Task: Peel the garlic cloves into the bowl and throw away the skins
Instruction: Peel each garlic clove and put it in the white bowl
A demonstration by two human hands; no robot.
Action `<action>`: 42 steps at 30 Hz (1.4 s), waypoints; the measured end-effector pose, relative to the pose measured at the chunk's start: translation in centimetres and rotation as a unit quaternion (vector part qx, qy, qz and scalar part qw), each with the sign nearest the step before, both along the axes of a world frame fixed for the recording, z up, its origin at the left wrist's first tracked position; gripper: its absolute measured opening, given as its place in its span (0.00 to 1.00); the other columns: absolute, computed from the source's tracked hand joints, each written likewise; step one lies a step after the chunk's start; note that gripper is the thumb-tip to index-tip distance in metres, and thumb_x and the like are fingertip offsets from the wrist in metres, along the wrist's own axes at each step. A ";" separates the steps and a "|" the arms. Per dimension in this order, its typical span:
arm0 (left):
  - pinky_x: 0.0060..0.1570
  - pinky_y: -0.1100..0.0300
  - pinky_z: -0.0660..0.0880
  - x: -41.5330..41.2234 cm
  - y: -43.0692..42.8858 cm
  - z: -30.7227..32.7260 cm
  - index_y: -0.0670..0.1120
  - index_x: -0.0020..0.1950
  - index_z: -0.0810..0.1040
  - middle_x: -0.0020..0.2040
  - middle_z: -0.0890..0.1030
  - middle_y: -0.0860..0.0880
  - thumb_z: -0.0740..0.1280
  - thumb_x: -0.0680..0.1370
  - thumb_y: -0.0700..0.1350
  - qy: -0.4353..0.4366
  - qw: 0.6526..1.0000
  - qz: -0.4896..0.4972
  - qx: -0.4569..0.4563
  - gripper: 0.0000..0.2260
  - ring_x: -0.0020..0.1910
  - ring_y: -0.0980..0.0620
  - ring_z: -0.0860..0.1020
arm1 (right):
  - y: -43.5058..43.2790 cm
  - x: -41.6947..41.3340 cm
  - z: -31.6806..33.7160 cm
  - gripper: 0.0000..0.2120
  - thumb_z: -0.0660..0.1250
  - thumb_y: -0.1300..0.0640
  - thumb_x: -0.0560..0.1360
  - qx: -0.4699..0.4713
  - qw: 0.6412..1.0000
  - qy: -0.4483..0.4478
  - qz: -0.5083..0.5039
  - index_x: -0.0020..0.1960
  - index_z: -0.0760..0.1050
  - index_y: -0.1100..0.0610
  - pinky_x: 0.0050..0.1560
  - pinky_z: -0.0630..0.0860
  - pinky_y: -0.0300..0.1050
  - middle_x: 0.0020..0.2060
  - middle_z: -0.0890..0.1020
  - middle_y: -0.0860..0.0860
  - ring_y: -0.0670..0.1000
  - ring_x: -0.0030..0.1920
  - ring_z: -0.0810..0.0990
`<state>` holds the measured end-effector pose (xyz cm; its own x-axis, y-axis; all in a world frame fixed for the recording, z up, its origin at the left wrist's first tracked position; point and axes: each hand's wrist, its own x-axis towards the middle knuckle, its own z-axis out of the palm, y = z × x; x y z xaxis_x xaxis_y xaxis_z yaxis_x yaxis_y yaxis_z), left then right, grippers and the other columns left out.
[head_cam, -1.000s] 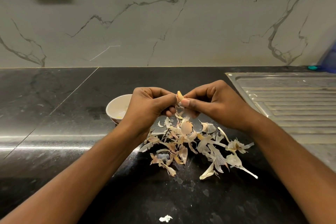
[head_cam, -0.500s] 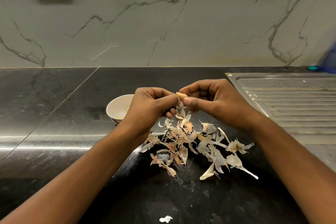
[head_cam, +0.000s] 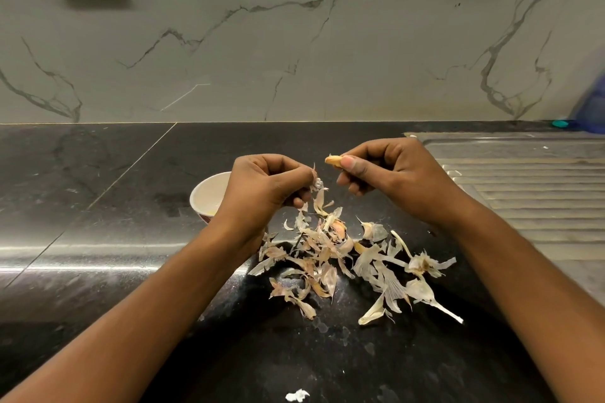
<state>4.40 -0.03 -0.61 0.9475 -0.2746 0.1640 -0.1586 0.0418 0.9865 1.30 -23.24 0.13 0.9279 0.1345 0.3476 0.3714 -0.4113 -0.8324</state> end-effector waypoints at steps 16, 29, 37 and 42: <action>0.41 0.60 0.83 -0.5 -0.2 0.3 0.36 0.49 0.87 0.46 0.86 0.35 0.74 0.76 0.34 0.097 0.991 -0.077 -0.046 0.03 0.39 0.47 0.83 | 0.5 -0.2 -0.2 0.10 0.74 0.61 0.79 0.025 0.999 0.011 0.018 0.60 0.86 0.60 0.47 0.86 0.43 0.47 0.90 0.53 0.52 0.46 0.89; 0.40 0.61 0.83 -0.3 -0.2 -0.1 0.36 0.49 0.87 0.48 0.85 0.31 0.74 0.77 0.36 0.073 0.995 -0.056 -0.037 0.04 0.38 0.47 0.82 | 0.4 -0.3 -0.1 0.10 0.75 0.62 0.78 0.025 0.999 0.020 0.038 0.59 0.86 0.61 0.47 0.87 0.45 0.46 0.90 0.55 0.54 0.45 0.90; 0.38 0.60 0.79 -0.4 -0.8 -0.9 0.38 0.44 0.87 0.43 0.84 0.35 0.72 0.78 0.34 0.066 0.997 -0.033 -0.039 0.05 0.36 0.49 0.78 | 0.9 -0.2 -0.6 0.09 0.73 0.64 0.80 0.021 0.997 0.038 0.057 0.59 0.85 0.63 0.46 0.86 0.44 0.46 0.90 0.56 0.57 0.45 0.89; 0.36 0.61 0.78 -0.5 -0.8 -0.6 0.39 0.44 0.87 0.38 0.83 0.41 0.71 0.79 0.34 0.045 0.998 -0.022 -0.035 0.06 0.35 0.51 0.78 | 1.2 -0.2 -0.5 0.08 0.68 0.62 0.84 0.045 0.994 0.069 0.066 0.59 0.84 0.63 0.48 0.86 0.46 0.46 0.89 0.59 0.57 0.45 0.88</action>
<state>3.95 -0.80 -1.22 0.9467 -0.3066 0.0988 -0.0661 0.1152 0.9911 1.10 -22.08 -0.37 0.9440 0.2322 0.2346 0.2970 -0.2875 -0.9106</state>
